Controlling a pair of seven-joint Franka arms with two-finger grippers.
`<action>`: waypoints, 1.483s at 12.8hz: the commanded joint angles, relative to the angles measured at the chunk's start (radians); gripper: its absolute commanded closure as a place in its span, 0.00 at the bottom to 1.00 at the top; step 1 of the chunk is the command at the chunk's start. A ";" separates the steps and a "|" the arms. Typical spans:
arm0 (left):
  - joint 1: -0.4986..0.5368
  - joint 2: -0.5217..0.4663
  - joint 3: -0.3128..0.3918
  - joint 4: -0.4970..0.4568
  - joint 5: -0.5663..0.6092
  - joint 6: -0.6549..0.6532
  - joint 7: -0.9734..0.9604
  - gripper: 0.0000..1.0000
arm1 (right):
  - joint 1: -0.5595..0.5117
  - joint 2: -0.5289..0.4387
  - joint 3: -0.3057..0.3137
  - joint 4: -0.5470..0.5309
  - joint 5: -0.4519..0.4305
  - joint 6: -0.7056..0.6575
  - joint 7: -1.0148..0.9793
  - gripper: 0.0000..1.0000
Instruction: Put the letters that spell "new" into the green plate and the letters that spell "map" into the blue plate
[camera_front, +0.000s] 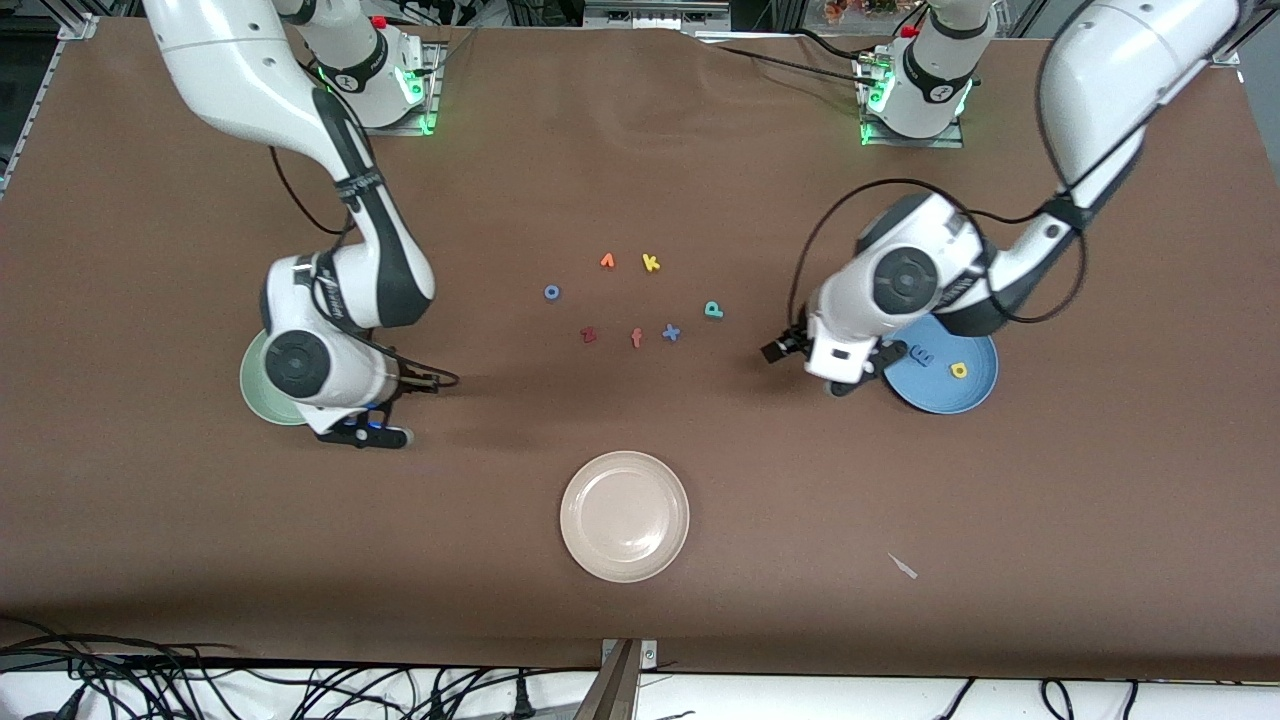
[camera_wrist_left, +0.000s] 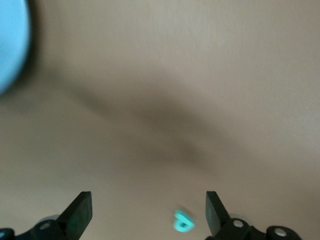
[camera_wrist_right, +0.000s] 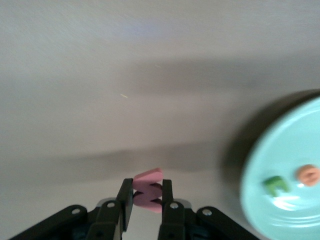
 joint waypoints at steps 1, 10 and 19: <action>-0.147 0.009 0.109 -0.003 -0.007 0.090 -0.196 0.01 | 0.009 -0.153 -0.058 -0.243 -0.003 0.139 -0.186 1.00; -0.306 0.023 0.189 -0.110 0.010 0.239 -0.485 0.10 | -0.017 -0.146 -0.203 -0.213 0.020 0.097 -0.461 0.00; -0.358 0.040 0.240 -0.113 0.010 0.311 -0.493 0.30 | 0.027 -0.163 -0.121 0.025 0.038 -0.376 -0.121 0.00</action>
